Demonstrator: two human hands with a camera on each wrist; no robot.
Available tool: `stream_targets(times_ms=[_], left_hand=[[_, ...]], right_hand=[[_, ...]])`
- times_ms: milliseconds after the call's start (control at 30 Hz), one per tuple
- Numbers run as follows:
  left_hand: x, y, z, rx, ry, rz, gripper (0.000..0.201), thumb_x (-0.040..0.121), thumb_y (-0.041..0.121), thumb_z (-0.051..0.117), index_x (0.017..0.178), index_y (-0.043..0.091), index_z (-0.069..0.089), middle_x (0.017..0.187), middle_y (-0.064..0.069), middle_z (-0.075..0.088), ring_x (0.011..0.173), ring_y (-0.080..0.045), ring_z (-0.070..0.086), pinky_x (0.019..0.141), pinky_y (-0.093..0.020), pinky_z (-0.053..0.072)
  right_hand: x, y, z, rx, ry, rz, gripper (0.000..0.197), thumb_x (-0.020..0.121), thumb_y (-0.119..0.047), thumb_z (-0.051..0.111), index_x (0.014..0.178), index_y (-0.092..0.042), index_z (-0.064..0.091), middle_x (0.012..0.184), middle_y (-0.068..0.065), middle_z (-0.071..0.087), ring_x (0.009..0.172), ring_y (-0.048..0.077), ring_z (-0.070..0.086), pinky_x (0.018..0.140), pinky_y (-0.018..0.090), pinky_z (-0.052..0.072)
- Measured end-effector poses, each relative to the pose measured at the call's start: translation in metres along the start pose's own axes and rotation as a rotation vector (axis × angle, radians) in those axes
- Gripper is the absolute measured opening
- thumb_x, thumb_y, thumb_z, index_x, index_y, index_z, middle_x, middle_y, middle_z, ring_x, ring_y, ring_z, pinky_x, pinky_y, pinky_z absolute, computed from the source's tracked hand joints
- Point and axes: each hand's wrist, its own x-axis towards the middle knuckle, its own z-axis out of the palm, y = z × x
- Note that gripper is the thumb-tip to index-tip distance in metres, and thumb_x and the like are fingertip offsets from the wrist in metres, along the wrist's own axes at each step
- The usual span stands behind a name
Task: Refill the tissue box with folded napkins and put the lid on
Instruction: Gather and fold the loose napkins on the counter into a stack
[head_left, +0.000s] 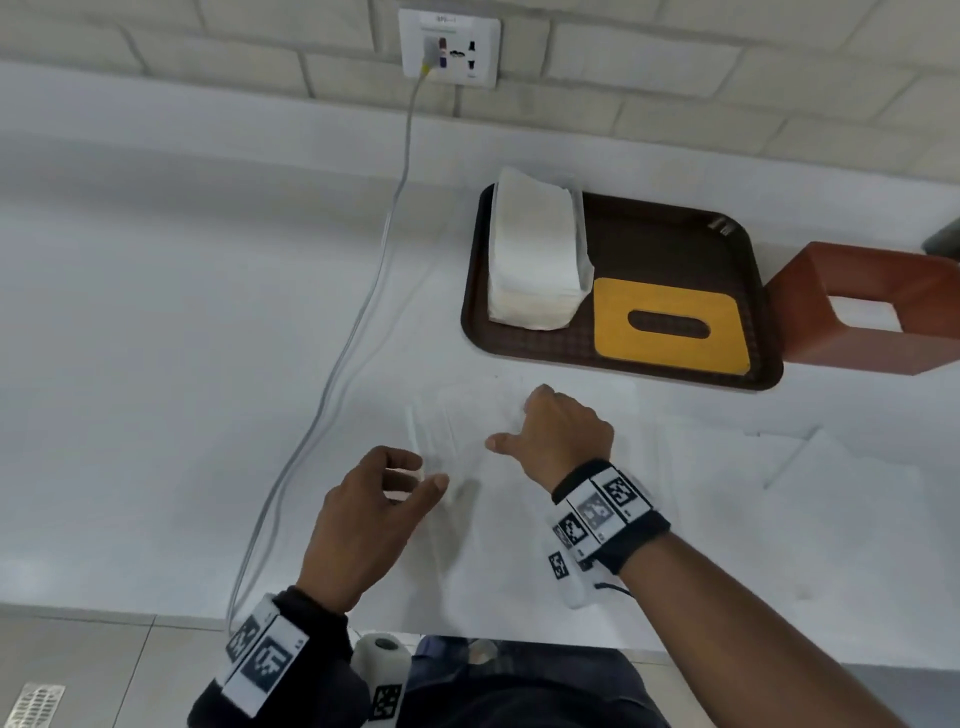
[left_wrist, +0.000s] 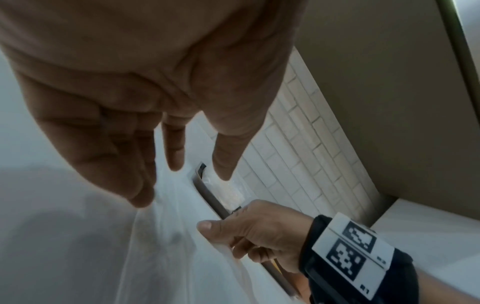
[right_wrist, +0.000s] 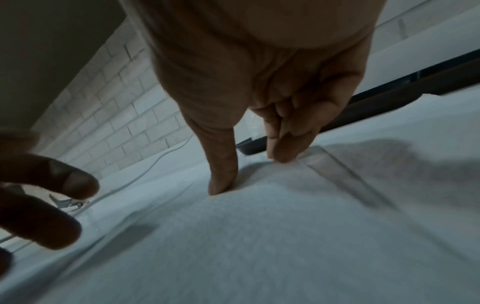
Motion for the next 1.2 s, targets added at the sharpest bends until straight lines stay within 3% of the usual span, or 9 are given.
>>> stream_targets(times_ms=[167,300,400,533,700,800,933,1067,1200], left_hand=[[0.006,0.009,0.009,0.057,0.043,-0.03,0.063,0.08,0.059,0.072,0.13,0.027,0.051,0.116,0.003,0.063,0.086,-0.002,0.066,0.081,-0.035,0.056],[0.021,0.01,0.016,-0.012,0.037,-0.076,0.083,0.074,0.061,0.077,0.14,0.024,0.042,0.117,-0.003,0.064,0.098,-0.023,0.068,0.087,-0.047,0.058],[0.033,0.017,0.021,-0.141,-0.028,-0.148,0.087,0.073,0.051,0.083,0.142,0.022,0.04,0.109,-0.004,0.069,0.091,-0.02,0.072,0.085,-0.043,0.059],[0.045,0.03,0.023,-0.31,-0.103,-0.183,0.069,0.073,0.035,0.087,0.128,0.018,0.048,0.099,-0.008,0.075,0.084,-0.024,0.073,0.064,-0.034,0.056],[0.048,0.043,0.028,-0.349,-0.237,-0.071,0.023,0.085,0.018,0.078,0.104,0.006,0.073,0.096,-0.012,0.079,0.085,-0.03,0.076,0.082,-0.054,0.06],[0.043,0.053,0.028,-0.371,-0.303,0.025,0.018,0.092,0.017,0.071,0.104,0.005,0.074,0.099,-0.011,0.079,0.09,-0.031,0.076,0.088,-0.056,0.058],[0.037,0.076,0.023,-0.436,-0.383,0.14,0.023,0.095,0.014,0.064,0.114,0.004,0.071,0.11,-0.012,0.077,0.101,-0.031,0.074,0.093,-0.051,0.057],[0.037,0.097,0.028,-0.471,-0.39,0.253,0.024,0.095,0.008,0.064,0.117,0.0,0.068,0.112,-0.015,0.076,0.104,-0.033,0.072,0.095,-0.055,0.055],[0.04,0.112,0.042,-0.502,-0.417,0.39,0.05,0.093,0.004,0.066,0.14,0.013,0.051,0.131,-0.008,0.067,0.12,-0.027,0.065,0.097,-0.047,0.056]], right_hand=[[0.001,0.004,0.001,0.055,-0.071,-0.012,0.039,0.079,-0.058,0.071,0.081,-0.02,0.062,0.085,0.0,0.069,0.083,0.027,0.066,0.063,0.03,0.04],[-0.007,0.007,0.004,0.1,-0.061,-0.054,0.032,0.086,-0.049,0.067,0.086,-0.017,0.063,0.09,-0.001,0.069,0.086,0.025,0.065,0.072,0.034,0.047],[-0.012,0.011,0.009,0.146,-0.024,-0.092,0.023,0.089,-0.047,0.062,0.086,-0.026,0.055,0.098,-0.006,0.067,0.091,0.022,0.062,0.073,0.033,0.045],[-0.014,0.022,0.01,0.282,-0.025,-0.096,0.027,0.088,-0.054,0.061,0.091,-0.028,0.055,0.085,-0.011,0.064,0.083,0.018,0.061,0.07,0.032,0.044],[-0.014,0.043,0.007,0.64,-0.144,-0.164,0.029,0.081,-0.048,0.075,0.087,-0.033,0.051,0.075,-0.013,0.057,0.07,0.006,0.054,0.067,0.027,0.044],[-0.017,0.055,0.0,0.851,-0.17,-0.161,0.046,0.076,-0.045,0.081,0.109,-0.031,0.052,0.102,-0.011,0.067,0.091,0.007,0.066,0.084,0.034,0.057],[-0.025,0.07,-0.017,1.079,-0.183,-0.207,0.078,0.075,-0.057,0.077,0.14,-0.032,0.041,0.13,-0.013,0.061,0.116,0.007,0.063,0.099,0.038,0.054],[-0.031,0.079,-0.039,1.22,-0.126,-0.314,0.052,0.089,-0.046,0.065,0.136,-0.03,0.05,0.127,-0.011,0.068,0.117,0.009,0.064,0.099,0.042,0.053],[-0.029,0.088,-0.05,1.264,-0.028,-0.401,0.044,0.095,-0.039,0.057,0.137,-0.034,0.045,0.131,-0.011,0.065,0.122,0.008,0.061,0.099,0.035,0.052]])
